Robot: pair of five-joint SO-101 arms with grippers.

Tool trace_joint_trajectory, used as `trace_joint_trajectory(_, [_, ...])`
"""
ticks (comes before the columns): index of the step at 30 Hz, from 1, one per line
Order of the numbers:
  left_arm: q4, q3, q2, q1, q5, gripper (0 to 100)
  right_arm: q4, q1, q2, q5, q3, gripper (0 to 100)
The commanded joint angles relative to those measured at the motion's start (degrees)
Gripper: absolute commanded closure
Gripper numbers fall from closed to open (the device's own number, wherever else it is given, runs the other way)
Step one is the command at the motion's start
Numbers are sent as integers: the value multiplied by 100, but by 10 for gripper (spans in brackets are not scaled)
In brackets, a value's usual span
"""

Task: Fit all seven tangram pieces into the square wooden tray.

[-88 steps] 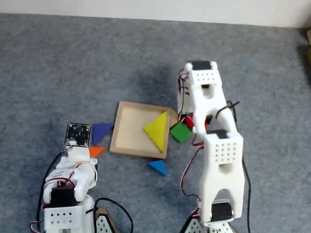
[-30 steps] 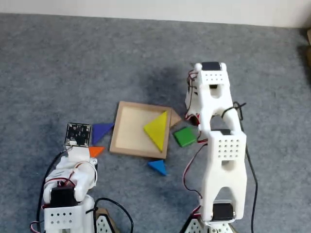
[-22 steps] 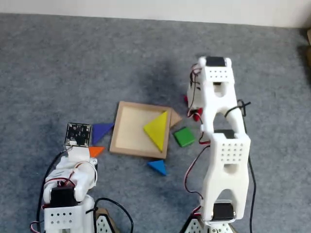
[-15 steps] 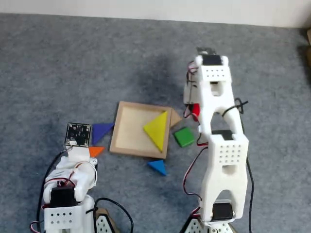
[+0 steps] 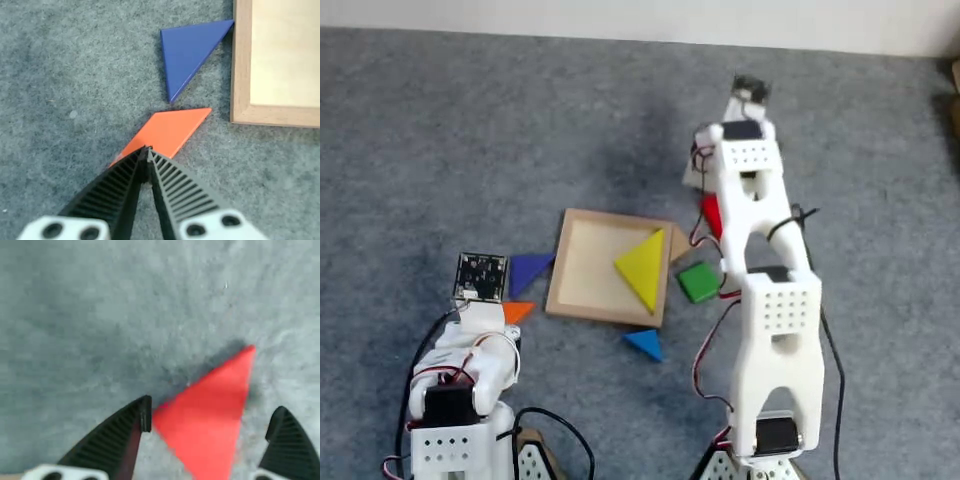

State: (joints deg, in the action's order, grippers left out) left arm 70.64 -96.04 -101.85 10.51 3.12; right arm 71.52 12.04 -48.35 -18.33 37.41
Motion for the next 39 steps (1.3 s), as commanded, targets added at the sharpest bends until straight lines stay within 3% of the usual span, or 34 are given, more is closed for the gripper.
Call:
trace_joint_trajectory(1, [9,-110,-251,-48,44,995,-40,-13,-180,-53,207,652])
trace_joint_trajectory(8, [9,-110,-251,-48,44,995,1297,-84,-347,1336,338,652])
trace_joint_trajectory(13, [9,-110,-251,-48,44,995,2044,-92,-382,1925,681,652])
trace_joint_trajectory(18, [9,-110,-251,-48,44,995,2088,-75,-400,2084,752,656])
trace_joint_trajectory(33, [9,-110,-251,-48,44,995,2132,-101,-365,3455,752,824])
trace_joint_trajectory(39, [9,-110,-251,-48,44,995,2897,-224,-251,4018,1253,841])
